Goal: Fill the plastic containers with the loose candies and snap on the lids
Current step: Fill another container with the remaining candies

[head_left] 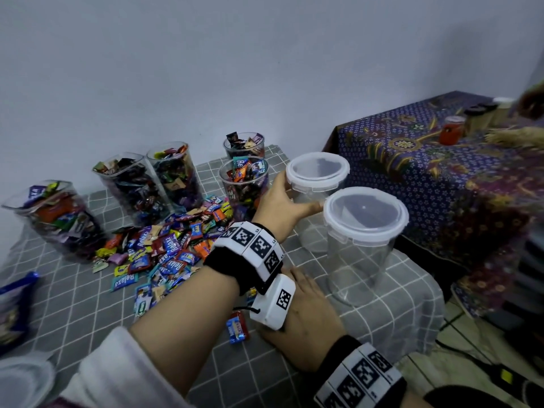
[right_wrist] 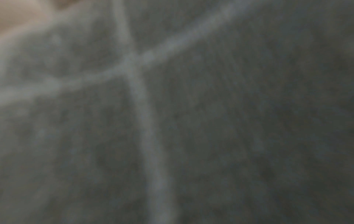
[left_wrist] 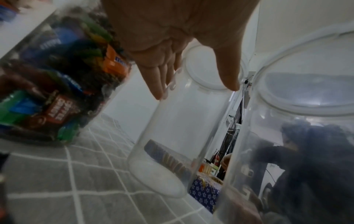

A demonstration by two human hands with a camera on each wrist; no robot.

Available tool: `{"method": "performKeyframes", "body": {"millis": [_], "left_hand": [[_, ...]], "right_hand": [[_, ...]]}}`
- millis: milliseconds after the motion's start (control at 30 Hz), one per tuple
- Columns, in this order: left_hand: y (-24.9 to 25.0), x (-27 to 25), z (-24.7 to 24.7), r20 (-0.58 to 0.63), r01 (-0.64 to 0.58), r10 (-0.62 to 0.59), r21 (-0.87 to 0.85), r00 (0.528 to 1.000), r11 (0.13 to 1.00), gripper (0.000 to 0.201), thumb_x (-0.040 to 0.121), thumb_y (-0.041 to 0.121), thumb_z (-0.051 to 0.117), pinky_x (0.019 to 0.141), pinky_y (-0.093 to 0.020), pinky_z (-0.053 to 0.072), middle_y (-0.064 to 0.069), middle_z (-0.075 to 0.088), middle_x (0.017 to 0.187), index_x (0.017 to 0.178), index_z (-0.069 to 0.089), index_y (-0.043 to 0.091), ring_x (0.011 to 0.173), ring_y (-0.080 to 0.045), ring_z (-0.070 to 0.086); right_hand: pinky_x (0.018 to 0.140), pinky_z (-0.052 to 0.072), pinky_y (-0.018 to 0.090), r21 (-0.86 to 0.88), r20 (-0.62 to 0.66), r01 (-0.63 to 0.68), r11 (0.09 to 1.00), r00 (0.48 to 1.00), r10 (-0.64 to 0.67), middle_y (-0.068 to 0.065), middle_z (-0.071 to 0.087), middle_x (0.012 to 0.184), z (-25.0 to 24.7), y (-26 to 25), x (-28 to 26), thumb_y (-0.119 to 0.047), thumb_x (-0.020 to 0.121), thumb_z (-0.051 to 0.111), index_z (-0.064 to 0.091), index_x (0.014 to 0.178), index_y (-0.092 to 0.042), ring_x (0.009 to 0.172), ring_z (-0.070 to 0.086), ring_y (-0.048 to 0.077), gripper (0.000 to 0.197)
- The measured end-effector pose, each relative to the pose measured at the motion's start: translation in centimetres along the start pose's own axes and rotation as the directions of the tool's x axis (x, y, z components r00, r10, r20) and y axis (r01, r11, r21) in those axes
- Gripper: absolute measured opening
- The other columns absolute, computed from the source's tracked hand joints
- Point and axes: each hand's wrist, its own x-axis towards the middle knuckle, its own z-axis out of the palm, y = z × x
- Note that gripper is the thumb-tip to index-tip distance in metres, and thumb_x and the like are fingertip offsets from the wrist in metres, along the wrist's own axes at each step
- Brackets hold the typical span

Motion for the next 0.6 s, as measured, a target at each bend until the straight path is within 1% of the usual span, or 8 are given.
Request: {"method": "performKeyframes", "body": {"millis": [67, 133, 200, 233, 300, 367, 500, 600], "left_hand": [[0.6, -0.3, -0.7, -0.038, -0.028, 0.027, -0.024, 0.999, 0.999, 0.094, 0.048, 0.037, 0.088, 0.107, -0.039, 0.040, 0.005, 0.057, 0.125, 0.130, 0.044, 0.023, 0.119, -0.012, 0.053], [1.6, -0.8, -1.5, -0.063, -0.067, 0.063, -0.057, 0.996, 0.996, 0.094, 0.046, 0.037, 0.089, 0.105, -0.036, 0.042, 0.005, 0.058, 0.127, 0.129, 0.044, 0.026, 0.119, -0.011, 0.054], [2.8, -1.6, -2.7, -0.082, -0.101, 0.093, -0.101, 0.992, 0.990, 0.093, 0.053, 0.024, 0.089, 0.102, -0.030, 0.044, 0.003, 0.057, 0.127, 0.133, 0.043, 0.018, 0.117, -0.010, 0.055], [3.5, -2.1, -3.4, -0.088, -0.120, 0.109, -0.127, 0.990, 0.985, 0.091, 0.054, 0.019, 0.088, 0.100, -0.027, 0.046, 0.002, 0.058, 0.125, 0.133, 0.042, 0.014, 0.115, -0.009, 0.056], [4.7, -3.2, -5.0, -0.125, -0.157, 0.140, -0.137, 0.982, 0.978, 0.091, 0.050, 0.022, 0.089, 0.095, -0.024, 0.048, 0.001, 0.059, 0.122, 0.128, 0.044, 0.012, 0.112, -0.009, 0.058], [5.5, -4.5, -6.8, -0.151, -0.179, 0.158, -0.133, 0.976, 0.975, 0.083, 0.050, 0.023, 0.086, 0.092, -0.026, 0.051, -0.002, 0.063, 0.119, 0.123, 0.047, 0.011, 0.108, -0.012, 0.062], [5.8, -7.8, -10.9, -0.168, -0.180, 0.163, -0.089, 0.972, 0.980, 0.074, 0.053, 0.016, 0.084, 0.087, -0.025, 0.052, 0.002, 0.067, 0.113, 0.119, 0.052, 0.017, 0.105, -0.012, 0.065], [5.1, -10.9, -13.3, -0.182, -0.150, 0.141, -0.038, 0.973, 0.988, 0.081, 0.052, 0.022, 0.084, 0.088, -0.021, 0.050, 0.007, 0.067, 0.117, 0.125, 0.051, 0.017, 0.110, -0.008, 0.062]], "right_hand": [[0.116, 0.019, 0.043, -0.005, -0.035, -0.011, 1.000, 0.999, 0.011, 0.012, 0.033, 0.150, 0.1, 0.1, -0.1, -0.071, 0.075, 0.024, 0.027, 0.148, -0.014, 0.138, 0.031, 0.031, 0.093], [0.109, 0.032, 0.042, -0.030, 0.036, -0.063, 0.998, 0.997, 0.064, 0.012, 0.049, 0.139, 0.1, 0.1, -0.1, -0.074, 0.076, 0.026, 0.045, 0.138, -0.009, 0.128, 0.047, 0.029, 0.092], [0.099, 0.043, 0.040, -0.053, -0.017, -0.114, 0.992, 0.993, 0.113, 0.010, 0.062, 0.126, -0.2, -0.2, -0.1, -0.072, 0.076, 0.030, 0.061, 0.123, -0.009, 0.114, 0.060, 0.025, 0.085], [0.102, 0.039, 0.040, -0.064, -0.044, -0.105, 0.992, 0.994, 0.102, 0.010, 0.059, 0.130, -0.3, -0.4, -0.1, -0.069, 0.076, 0.030, 0.060, 0.125, -0.009, 0.118, 0.058, 0.026, 0.083], [0.113, 0.009, 0.035, -0.095, -0.019, -0.047, 0.994, 0.999, 0.046, 0.012, 0.030, 0.152, -0.6, -0.6, -0.2, -0.068, 0.074, 0.016, 0.034, 0.144, -0.009, 0.140, 0.029, 0.026, 0.093], [0.110, -0.009, 0.029, -0.114, 0.026, -0.032, 0.993, 0.999, 0.035, 0.009, 0.004, 0.159, -0.9, -0.5, -0.4, -0.068, 0.065, -0.001, 0.011, 0.150, -0.012, 0.146, 0.004, 0.021, 0.103], [0.108, -0.013, 0.029, -0.163, 0.077, -0.036, 0.986, 0.996, 0.049, 0.008, -0.004, 0.159, -1.1, -0.7, -0.3, -0.077, 0.063, -0.009, 0.002, 0.151, -0.012, 0.146, -0.004, 0.020, 0.109], [0.108, -0.013, 0.029, -0.161, 0.111, -0.045, 0.986, 0.992, 0.064, 0.009, -0.006, 0.159, -1.4, -1.2, -0.5, -0.081, 0.057, -0.015, 0.000, 0.151, -0.011, 0.146, -0.007, 0.021, 0.118]]}}
